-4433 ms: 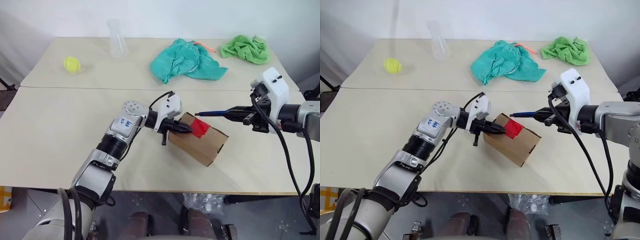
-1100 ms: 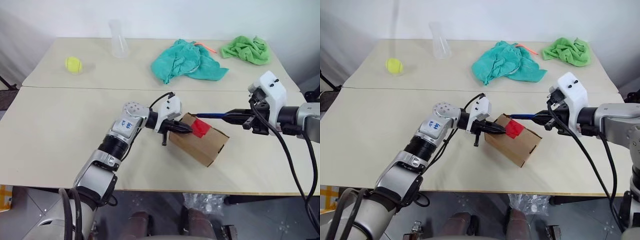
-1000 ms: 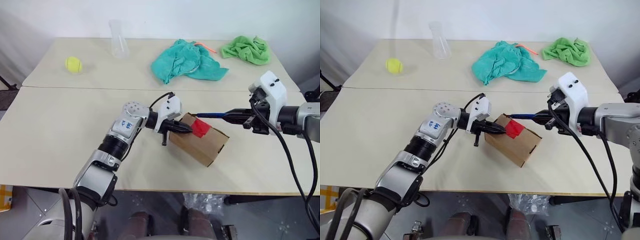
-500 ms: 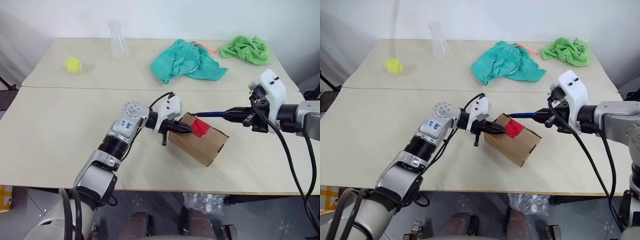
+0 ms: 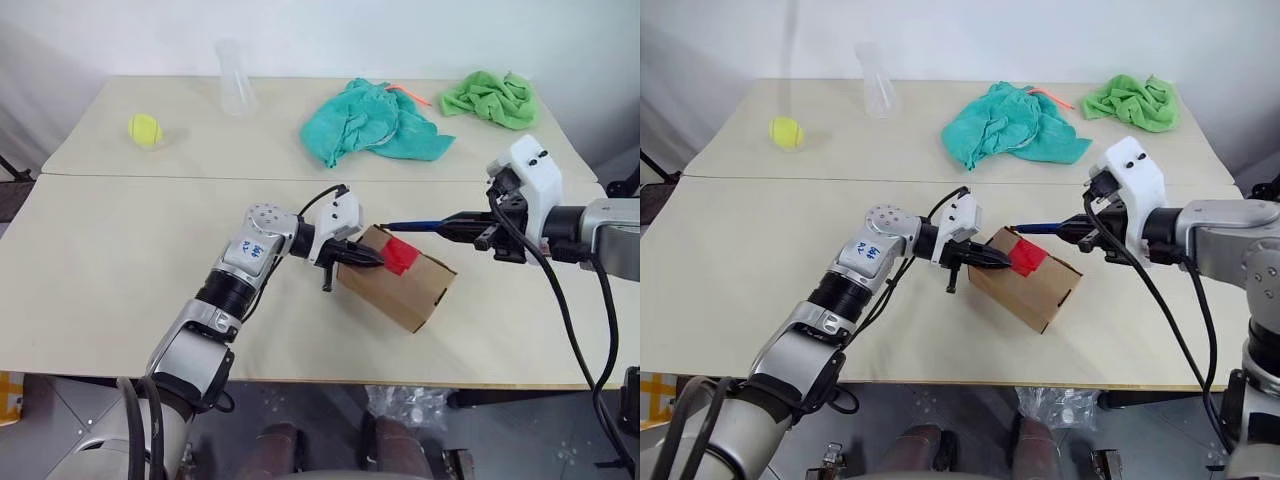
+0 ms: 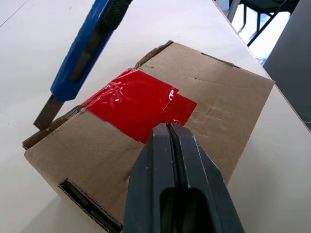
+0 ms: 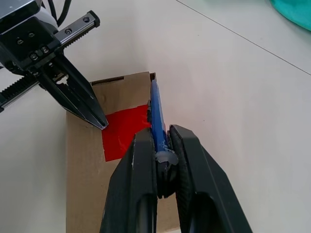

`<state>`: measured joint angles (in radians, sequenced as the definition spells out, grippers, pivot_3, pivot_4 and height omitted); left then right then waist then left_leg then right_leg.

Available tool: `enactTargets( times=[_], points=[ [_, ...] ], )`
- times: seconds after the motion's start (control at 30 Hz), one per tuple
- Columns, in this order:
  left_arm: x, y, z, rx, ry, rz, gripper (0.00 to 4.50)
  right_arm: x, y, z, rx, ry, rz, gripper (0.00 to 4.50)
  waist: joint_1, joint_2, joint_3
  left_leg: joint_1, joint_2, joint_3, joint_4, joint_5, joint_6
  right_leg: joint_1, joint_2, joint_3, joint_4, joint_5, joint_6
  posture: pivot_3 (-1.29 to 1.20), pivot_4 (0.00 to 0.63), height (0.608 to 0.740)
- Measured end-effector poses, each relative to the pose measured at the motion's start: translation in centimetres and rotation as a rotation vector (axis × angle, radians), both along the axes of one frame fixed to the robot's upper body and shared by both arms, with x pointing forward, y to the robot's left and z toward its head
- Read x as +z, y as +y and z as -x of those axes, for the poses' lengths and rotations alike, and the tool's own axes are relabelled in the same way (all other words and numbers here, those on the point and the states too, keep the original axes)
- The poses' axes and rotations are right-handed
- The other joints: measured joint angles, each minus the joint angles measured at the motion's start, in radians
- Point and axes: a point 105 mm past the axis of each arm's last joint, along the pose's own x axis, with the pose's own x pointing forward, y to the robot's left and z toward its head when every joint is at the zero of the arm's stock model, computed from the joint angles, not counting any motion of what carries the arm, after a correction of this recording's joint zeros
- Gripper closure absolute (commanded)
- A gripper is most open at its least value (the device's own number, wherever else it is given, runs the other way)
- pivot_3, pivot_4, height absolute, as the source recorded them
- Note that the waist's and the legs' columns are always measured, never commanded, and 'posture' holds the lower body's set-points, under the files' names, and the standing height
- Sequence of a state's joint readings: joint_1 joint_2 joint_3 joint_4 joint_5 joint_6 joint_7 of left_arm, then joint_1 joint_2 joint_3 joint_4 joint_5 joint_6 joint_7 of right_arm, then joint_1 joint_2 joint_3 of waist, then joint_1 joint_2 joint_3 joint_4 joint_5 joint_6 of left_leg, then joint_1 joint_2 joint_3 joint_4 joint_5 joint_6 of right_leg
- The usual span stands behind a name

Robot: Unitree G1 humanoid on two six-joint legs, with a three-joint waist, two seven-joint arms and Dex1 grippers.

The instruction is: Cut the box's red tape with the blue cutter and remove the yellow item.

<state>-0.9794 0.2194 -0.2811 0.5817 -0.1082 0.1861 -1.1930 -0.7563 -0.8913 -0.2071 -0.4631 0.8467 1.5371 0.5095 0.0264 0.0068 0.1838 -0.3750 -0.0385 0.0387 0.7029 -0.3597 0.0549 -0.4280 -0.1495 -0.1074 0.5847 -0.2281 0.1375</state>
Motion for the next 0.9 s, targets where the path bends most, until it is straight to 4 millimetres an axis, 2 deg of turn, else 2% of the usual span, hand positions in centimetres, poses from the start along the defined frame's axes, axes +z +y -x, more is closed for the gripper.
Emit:
enactTargets(
  times=[0.43, 0.73, 0.9],
  points=[
    [0.07, 0.01, -0.18, 0.003, 0.003, -0.003, 4.5, -0.31, -0.38, 0.31, -0.012, 0.012, 0.005, 4.36, 0.001, 0.0, 0.0, 0.0, 0.0, 0.0, 0.0, 0.0, 0.0, 0.0, 0.0, 0.0, 0.0, 0.0, 0.0, 0.0, 0.15, 0.74],
    [0.06, -0.04, -0.22, 0.006, 0.004, -0.001, 4.5, 0.61, -0.16, 0.49, 0.004, 0.002, 0.009, 4.36, 0.001, 0.0, 0.0, 0.0, 0.0, 0.0, 0.0, 0.0, 0.0, 0.0, 0.0, 0.0, 0.0, 0.0, 0.0, 0.0, 0.15, 0.74],
    [0.1, -0.05, -0.26, 0.006, 0.004, -0.002, 4.5, 0.41, -0.15, 0.6, 0.006, 0.018, 0.011, 4.36, 0.001, 0.0, 0.0, 0.0, 0.0, 0.0, 0.0, 0.0, 0.0, 0.0, 0.0, 0.0, 0.0, 0.0, 0.0, 0.0, 0.15, 0.74]
  ],
)
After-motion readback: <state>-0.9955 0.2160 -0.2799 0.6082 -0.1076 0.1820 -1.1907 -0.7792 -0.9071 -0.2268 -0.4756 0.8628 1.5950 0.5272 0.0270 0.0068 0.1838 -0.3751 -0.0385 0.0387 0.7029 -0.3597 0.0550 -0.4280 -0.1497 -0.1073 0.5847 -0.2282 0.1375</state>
